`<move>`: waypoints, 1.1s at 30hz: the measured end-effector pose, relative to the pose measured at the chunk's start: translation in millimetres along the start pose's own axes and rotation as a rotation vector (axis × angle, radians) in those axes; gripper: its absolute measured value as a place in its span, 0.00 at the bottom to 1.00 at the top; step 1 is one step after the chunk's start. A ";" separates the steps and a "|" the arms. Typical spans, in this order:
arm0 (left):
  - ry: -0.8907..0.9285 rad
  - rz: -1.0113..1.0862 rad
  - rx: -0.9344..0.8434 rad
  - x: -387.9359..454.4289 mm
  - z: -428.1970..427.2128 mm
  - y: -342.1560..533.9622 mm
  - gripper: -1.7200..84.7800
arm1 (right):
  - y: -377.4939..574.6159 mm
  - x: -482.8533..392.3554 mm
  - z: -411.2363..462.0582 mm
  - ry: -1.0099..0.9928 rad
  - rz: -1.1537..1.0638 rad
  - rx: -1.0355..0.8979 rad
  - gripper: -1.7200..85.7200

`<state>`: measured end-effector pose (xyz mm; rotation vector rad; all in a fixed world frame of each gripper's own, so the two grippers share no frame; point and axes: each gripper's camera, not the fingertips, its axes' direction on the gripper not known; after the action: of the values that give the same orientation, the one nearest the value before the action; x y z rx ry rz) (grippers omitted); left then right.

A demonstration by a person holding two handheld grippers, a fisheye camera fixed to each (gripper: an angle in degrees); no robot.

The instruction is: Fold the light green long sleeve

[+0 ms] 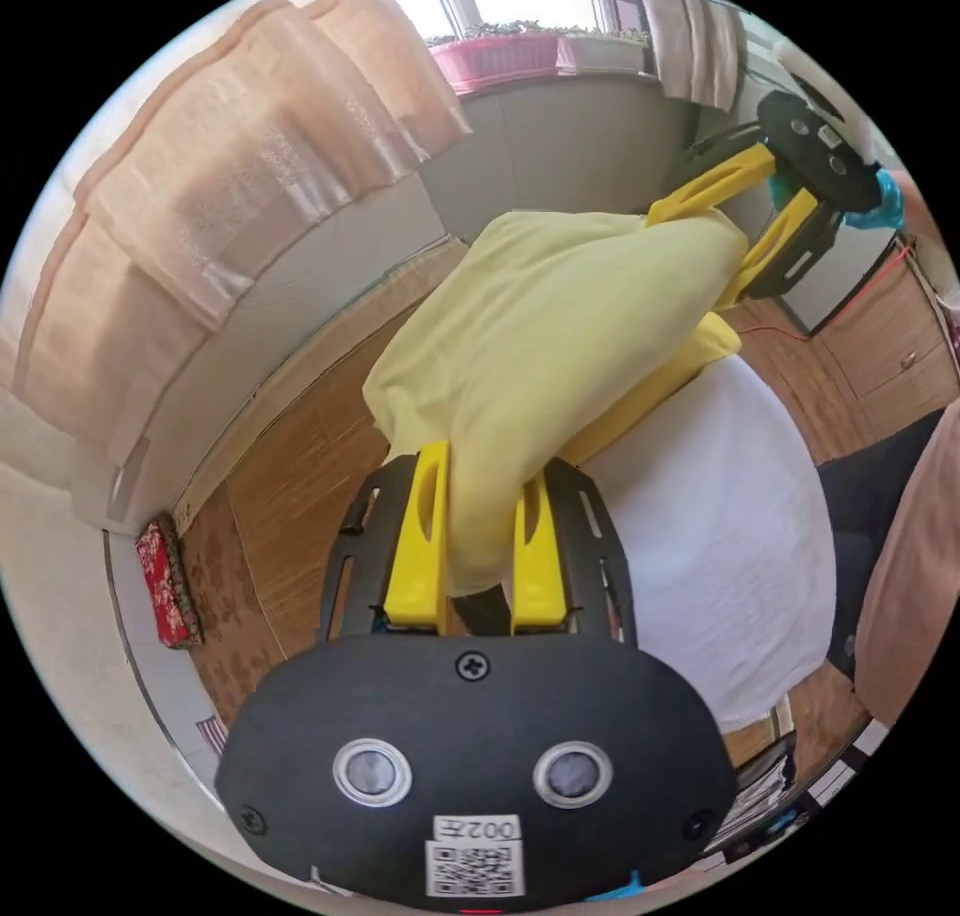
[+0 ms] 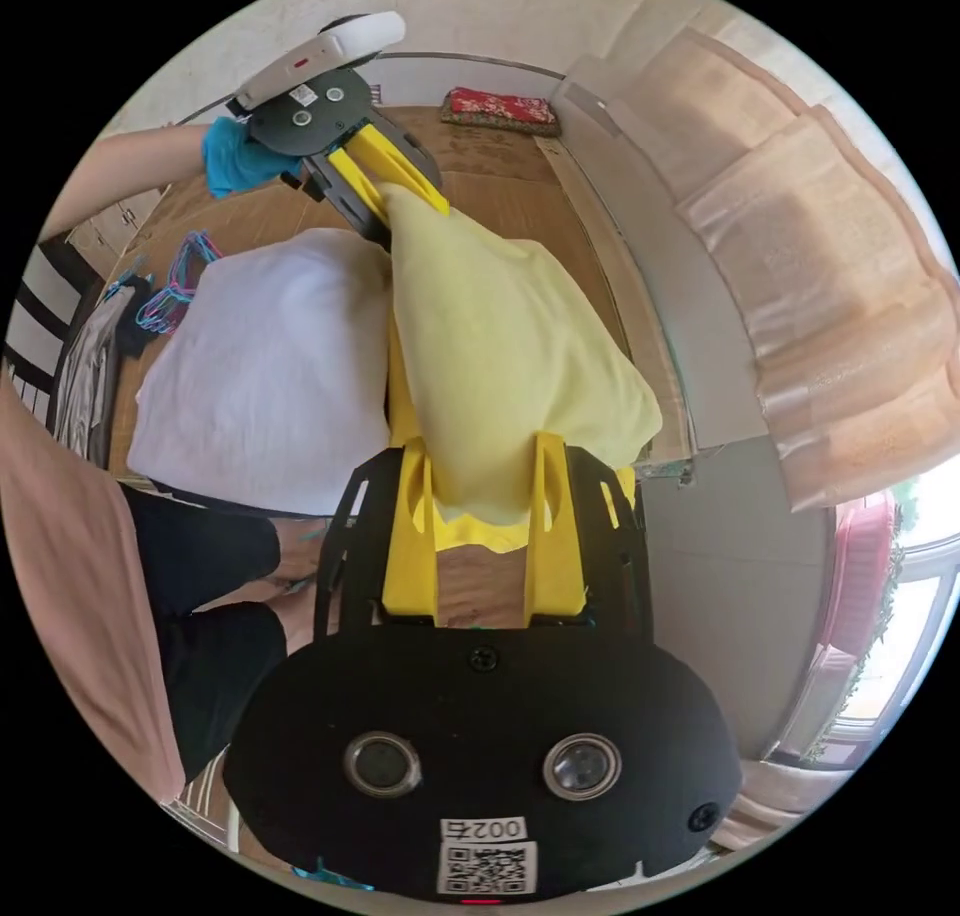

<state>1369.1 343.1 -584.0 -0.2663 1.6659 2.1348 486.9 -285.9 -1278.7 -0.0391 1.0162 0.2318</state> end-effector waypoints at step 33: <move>-0.044 -0.456 -0.258 -32.7 -46.3 -84.3 0.14 | 47.4 146.6 -46.3 -0.416 -0.147 0.067 0.20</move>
<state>1430.3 308.5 -657.4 -0.6066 1.1627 1.9765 512.1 -220.6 -1423.6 -0.0041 0.6033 0.0655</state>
